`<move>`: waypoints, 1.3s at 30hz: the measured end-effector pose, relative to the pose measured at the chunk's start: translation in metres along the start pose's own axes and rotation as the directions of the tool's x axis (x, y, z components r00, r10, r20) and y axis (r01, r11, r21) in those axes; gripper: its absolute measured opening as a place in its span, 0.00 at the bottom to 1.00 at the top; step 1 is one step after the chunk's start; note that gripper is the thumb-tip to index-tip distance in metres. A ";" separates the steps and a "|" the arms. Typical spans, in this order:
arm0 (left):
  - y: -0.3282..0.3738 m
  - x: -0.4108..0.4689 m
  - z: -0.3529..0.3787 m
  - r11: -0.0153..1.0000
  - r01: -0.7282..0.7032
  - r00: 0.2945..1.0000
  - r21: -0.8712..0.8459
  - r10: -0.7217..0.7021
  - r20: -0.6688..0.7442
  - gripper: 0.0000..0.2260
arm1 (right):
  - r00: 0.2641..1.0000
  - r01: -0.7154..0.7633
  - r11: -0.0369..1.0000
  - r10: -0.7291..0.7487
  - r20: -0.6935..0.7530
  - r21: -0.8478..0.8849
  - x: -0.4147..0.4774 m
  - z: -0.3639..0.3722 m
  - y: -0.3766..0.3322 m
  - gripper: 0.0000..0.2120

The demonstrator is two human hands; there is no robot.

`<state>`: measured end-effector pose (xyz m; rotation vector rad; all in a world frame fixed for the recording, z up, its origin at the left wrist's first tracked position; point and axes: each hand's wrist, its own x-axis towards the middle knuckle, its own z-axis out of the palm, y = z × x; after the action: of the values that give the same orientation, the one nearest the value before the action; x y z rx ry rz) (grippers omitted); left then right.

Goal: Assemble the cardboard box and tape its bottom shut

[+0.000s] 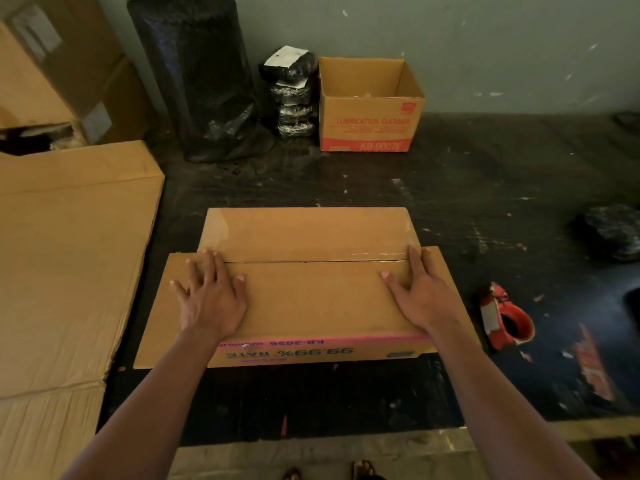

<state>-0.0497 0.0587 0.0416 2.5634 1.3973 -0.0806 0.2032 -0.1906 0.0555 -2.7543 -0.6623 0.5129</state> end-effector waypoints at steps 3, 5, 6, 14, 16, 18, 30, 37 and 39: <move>0.035 -0.002 0.006 0.997 -0.076 0.997 0.024 0.076 0.011 0.34 | 1.000 0.007 1.000 -0.007 -0.003 0.004 0.002 0.001 0.001 0.43; 0.055 -0.006 0.008 0.997 -0.073 0.997 0.008 0.073 0.022 0.35 | 1.000 0.024 1.000 -0.024 0.003 0.004 0.003 0.001 0.003 0.43; 0.063 -0.006 0.009 0.998 -0.063 0.998 0.012 0.063 0.023 0.35 | 0.999 0.031 0.999 -0.031 0.012 0.012 0.004 0.000 0.004 0.43; 0.178 -0.019 0.018 0.893 -0.450 0.892 0.027 0.448 0.055 0.29 | 0.993 0.084 0.949 -0.106 0.055 0.305 0.003 -0.024 0.036 0.34; 0.219 -0.026 0.024 0.855 -0.519 0.852 0.024 0.515 0.090 0.31 | 0.998 0.059 0.906 -0.057 -0.017 0.419 -0.001 -0.029 0.054 0.31; 0.252 -0.031 0.030 0.832 -0.554 0.828 0.036 0.547 0.121 0.33 | 0.997 0.021 0.922 0.012 -0.082 0.386 -0.002 -0.033 0.080 0.28; 0.276 -0.036 0.066 0.819 -0.559 0.829 0.131 0.545 0.129 0.33 | 0.950 -0.294 0.955 0.289 0.114 0.028 0.013 -0.003 0.217 0.22; 0.271 -0.034 0.071 0.820 -0.557 0.831 0.131 0.550 0.089 0.33 | 0.977 -0.195 0.978 0.200 0.068 -0.079 0.018 0.006 0.219 0.22; 0.271 -0.034 0.072 0.821 -0.556 0.831 0.131 0.549 0.087 0.34 | 0.985 -0.167 0.984 0.169 0.036 -0.063 0.013 0.003 0.220 0.22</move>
<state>0.1625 -0.1265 0.0212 2.9624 0.5956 -0.1508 0.2975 -0.3734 -0.0231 -2.8792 -0.4636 0.5960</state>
